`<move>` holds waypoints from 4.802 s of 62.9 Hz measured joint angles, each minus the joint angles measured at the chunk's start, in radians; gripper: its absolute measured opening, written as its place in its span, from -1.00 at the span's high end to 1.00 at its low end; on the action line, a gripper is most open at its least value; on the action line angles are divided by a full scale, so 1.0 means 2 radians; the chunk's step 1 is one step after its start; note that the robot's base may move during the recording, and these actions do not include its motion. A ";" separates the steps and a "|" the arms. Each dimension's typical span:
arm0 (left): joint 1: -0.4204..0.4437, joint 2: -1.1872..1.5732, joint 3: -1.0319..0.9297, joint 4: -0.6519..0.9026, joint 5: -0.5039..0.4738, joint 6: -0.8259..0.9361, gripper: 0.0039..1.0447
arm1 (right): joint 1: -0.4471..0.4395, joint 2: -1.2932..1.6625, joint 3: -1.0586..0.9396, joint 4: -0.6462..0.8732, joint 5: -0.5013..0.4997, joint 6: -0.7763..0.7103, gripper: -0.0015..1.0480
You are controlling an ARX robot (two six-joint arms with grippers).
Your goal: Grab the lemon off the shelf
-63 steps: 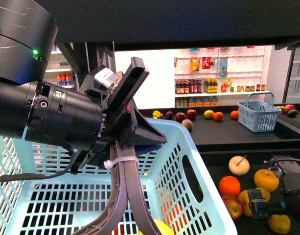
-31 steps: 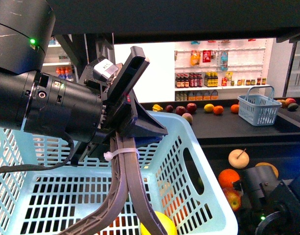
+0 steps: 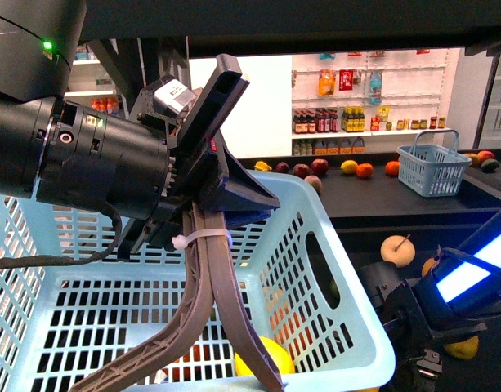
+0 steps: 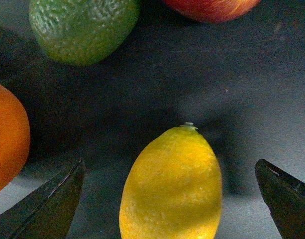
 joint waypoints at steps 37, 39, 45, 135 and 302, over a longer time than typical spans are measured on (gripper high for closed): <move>0.000 0.000 0.000 0.000 0.000 0.000 0.80 | 0.002 0.051 0.054 -0.025 0.000 -0.002 -0.95; 0.000 0.000 0.000 0.000 0.000 0.000 0.80 | 0.002 0.052 0.056 -0.025 0.000 -0.002 -0.95; 0.000 0.000 0.000 0.000 0.000 0.000 0.80 | 0.001 0.054 0.060 -0.023 -0.002 -0.005 -0.84; 0.000 0.000 0.000 0.000 0.000 0.000 0.80 | 0.026 -0.503 -0.340 0.088 -0.175 -0.032 0.06; 0.000 0.000 0.000 0.000 -0.001 -0.001 0.80 | -0.069 -1.398 -0.920 -0.013 -0.084 -0.251 0.87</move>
